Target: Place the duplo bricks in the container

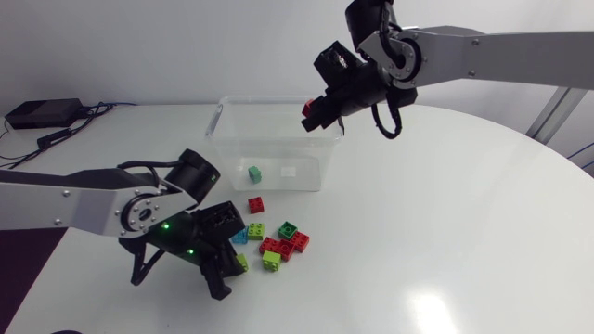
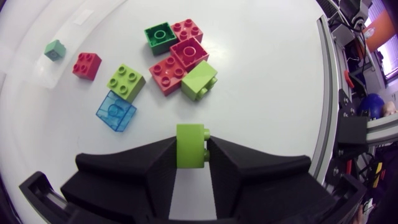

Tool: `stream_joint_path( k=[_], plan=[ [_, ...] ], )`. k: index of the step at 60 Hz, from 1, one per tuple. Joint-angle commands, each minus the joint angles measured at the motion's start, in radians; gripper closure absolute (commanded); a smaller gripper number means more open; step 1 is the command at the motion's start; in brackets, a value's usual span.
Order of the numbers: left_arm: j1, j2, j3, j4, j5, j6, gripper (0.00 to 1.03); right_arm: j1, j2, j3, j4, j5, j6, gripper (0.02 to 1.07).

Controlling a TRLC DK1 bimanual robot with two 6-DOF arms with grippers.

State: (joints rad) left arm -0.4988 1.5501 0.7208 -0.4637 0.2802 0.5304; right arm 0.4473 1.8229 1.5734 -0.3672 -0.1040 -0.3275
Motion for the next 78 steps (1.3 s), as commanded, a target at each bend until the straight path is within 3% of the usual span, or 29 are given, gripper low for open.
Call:
stream_joint_path(
  k=[1, 4, 7, 15, 18, 35, 65, 78],
  plan=[
    [0.04, -0.065, 0.048, -0.047, 0.01, 0.036, 0.77, -0.016, 0.055, 0.054, -0.003, -0.002, 0.027, 0.72],
    [0.055, -0.087, 0.069, -0.067, 0.02, 0.043, 0.77, -0.021, 0.073, 0.069, -0.006, -0.003, 0.028, 0.7],
    [0.078, -0.113, 0.1, -0.095, 0.03, 0.051, 0.77, -0.025, 0.088, 0.082, -0.01, -0.003, 0.028, 0.62],
    [0.12, -0.151, 0.181, -0.144, 0.047, 0.069, 0.77, -0.029, 0.125, 0.111, -0.027, -0.003, 0.03, 0.22],
    [0.132, -0.162, 0.21, -0.158, 0.056, 0.079, 0.77, -0.029, 0.133, 0.12, -0.03, -0.003, 0.03, 0.15],
    [0.207, -0.153, 0.401, -0.156, 0.085, 0.071, 0.77, -0.029, 0.041, 0.071, -0.024, -0.003, 0.028, 0.09],
    [0.232, 0.091, 0.652, 0.102, 0.1, -0.046, 0.76, 0.067, -0.275, -0.365, -0.021, -0.033, -0.039, 0.09],
    [0.238, 0.24, 0.764, 0.138, 0.102, -0.049, 0.76, 0.122, -0.298, -0.478, -0.026, -0.033, -0.048, 0.09]
  ],
)
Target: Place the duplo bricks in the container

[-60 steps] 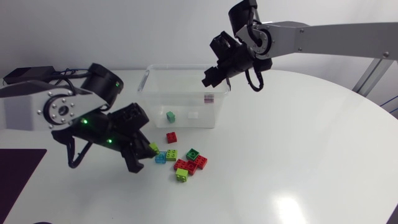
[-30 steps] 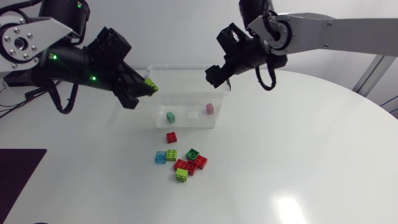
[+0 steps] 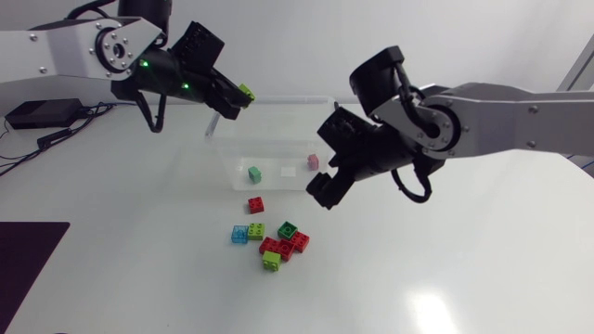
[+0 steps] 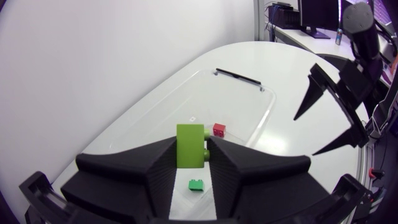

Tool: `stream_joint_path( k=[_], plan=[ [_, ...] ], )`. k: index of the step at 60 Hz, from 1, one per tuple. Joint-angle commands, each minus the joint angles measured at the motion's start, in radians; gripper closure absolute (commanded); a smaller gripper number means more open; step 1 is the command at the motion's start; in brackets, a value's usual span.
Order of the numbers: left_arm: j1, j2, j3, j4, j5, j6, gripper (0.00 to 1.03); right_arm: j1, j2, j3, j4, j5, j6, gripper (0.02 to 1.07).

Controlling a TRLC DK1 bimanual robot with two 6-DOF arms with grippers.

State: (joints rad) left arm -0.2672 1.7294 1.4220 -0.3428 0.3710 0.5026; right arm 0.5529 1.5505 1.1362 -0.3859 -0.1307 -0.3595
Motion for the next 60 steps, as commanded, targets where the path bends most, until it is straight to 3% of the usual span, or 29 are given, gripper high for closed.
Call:
stream_joint_path(
  k=[1, 27, 35, 39, 44, 49, 52, 60],
  plan=[
    [0.006, 0.073, 0.072, 0.019, 0.013, -0.021, 0.76, 0.019, -0.026, -0.046, -0.008, -0.006, -0.016, 0.09],
    [-0.006, 0.332, 0.319, -0.004, 0.011, -0.064, 0.73, 0.067, 0.054, -0.122, -0.021, -0.024, 0.022, 0.1],
    [-0.006, 0.377, 0.374, -0.033, 0.011, -0.064, 0.68, 0.065, 0.089, -0.125, -0.021, -0.043, 0.022, 0.1],
    [-0.004, 0.386, 0.388, -0.044, 0.011, -0.064, 0.61, 0.065, 0.106, -0.124, -0.021, -0.053, 0.022, 0.1],
    [-0.006, 0.394, 0.397, -0.058, 0.009, -0.064, 0.3, 0.068, 0.131, -0.124, -0.021, -0.058, 0.021, 0.1],
    [-0.006, 0.394, 0.397, -0.071, 0.009, -0.062, 0.1, 0.071, 0.154, -0.119, -0.021, -0.058, 0.017, 0.1],
    [-0.006, 0.394, 0.397, -0.082, 0.009, -0.062, 0.05, 0.071, 0.166, -0.116, -0.021, -0.058, 0.014, 0.1],
    [-0.006, 0.38, 0.38, -0.111, 0.009, -0.058, 0.05, 0.084, 0.197, -0.105, -0.022, -0.058, 0.008, 0.1]
  ],
)
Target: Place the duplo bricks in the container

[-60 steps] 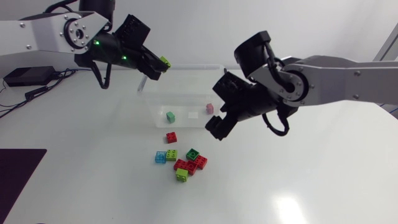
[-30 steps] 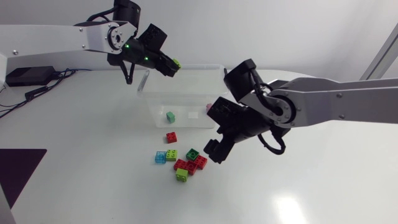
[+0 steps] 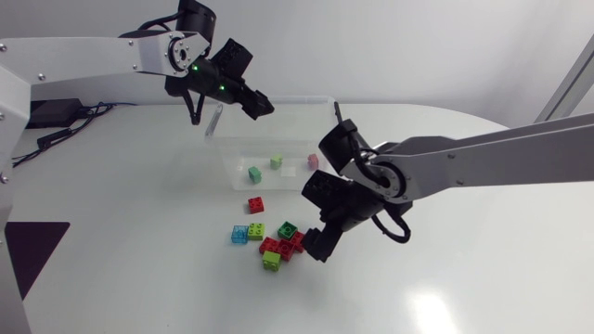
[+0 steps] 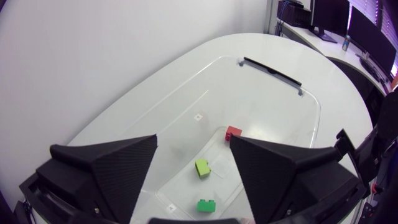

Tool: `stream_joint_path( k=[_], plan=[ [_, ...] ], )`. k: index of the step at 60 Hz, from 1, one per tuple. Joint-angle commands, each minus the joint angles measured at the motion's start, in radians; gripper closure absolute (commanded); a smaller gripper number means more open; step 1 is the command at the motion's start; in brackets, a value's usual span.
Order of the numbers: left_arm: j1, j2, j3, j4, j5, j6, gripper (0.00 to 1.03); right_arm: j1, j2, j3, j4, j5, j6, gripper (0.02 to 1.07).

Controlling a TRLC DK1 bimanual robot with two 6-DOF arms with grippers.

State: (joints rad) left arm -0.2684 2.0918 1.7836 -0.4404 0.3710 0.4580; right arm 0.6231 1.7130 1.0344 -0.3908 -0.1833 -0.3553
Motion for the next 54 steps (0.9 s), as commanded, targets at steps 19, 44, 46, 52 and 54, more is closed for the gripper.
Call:
stream_joint_path(
  k=[19, 44, 46, 52, 54],
  plan=[
    [0.011, -0.121, -0.092, -0.046, 0.008, -0.001, 0.05, 0.029, 0.106, 0.036, -0.023, -0.002, -0.017, 0.1],
    [0.008, -0.322, -0.187, -0.046, 0.009, -0.004, 0.05, 0.03, 0.192, 0.116, -0.051, 0.004, -0.051, 0.13],
    [0.003, -0.343, -0.205, -0.046, 0.009, -0.002, 0.05, 0.026, 0.198, 0.119, -0.051, 0.004, -0.056, 0.14],
    [-0.003, -0.404, -0.257, -0.046, 0.008, -0.002, 0.05, 0.023, 0.214, 0.125, -0.051, 0.004, -0.067, 0.17],
    [-0.003, -0.429, -0.28, -0.047, 0.008, -0.002, 0.05, 0.021, 0.217, 0.13, -0.052, 0.002, -0.073, 0.19]
  ],
)
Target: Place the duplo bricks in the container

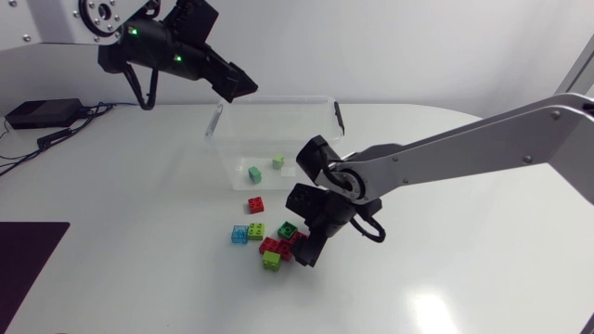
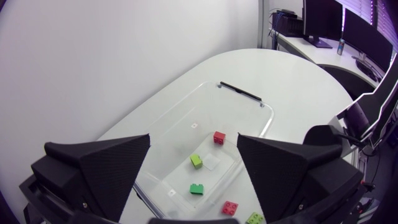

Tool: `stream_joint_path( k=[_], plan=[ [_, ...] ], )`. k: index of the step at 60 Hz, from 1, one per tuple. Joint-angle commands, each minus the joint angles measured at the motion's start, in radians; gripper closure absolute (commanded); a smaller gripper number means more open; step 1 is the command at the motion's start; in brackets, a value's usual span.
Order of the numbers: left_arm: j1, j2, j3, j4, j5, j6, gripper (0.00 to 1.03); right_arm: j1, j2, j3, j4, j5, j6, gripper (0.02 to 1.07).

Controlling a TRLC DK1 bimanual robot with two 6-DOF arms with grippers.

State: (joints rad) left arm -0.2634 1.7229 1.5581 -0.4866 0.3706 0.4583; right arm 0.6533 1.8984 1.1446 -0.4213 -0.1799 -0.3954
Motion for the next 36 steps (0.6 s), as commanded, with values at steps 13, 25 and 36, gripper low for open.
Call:
stream_joint_path(
  k=[13, 25, 36],
  plan=[
    [0.003, -0.22, -0.201, -0.024, 0.008, 0.028, 0.05, -0.007, 0.05, 0.049, -0.037, -0.003, -0.042, 0.24],
    [0.026, -0.347, -0.323, -0.044, 0.01, 0.062, 0.05, -0.009, 0.085, 0.099, -0.059, 0.0, -0.033, 0.44],
    [0.055, -0.439, -0.435, -0.046, 0.017, 0.089, 0.05, -0.006, 0.105, 0.104, -0.065, 0.003, -0.031, 0.69]
  ],
)
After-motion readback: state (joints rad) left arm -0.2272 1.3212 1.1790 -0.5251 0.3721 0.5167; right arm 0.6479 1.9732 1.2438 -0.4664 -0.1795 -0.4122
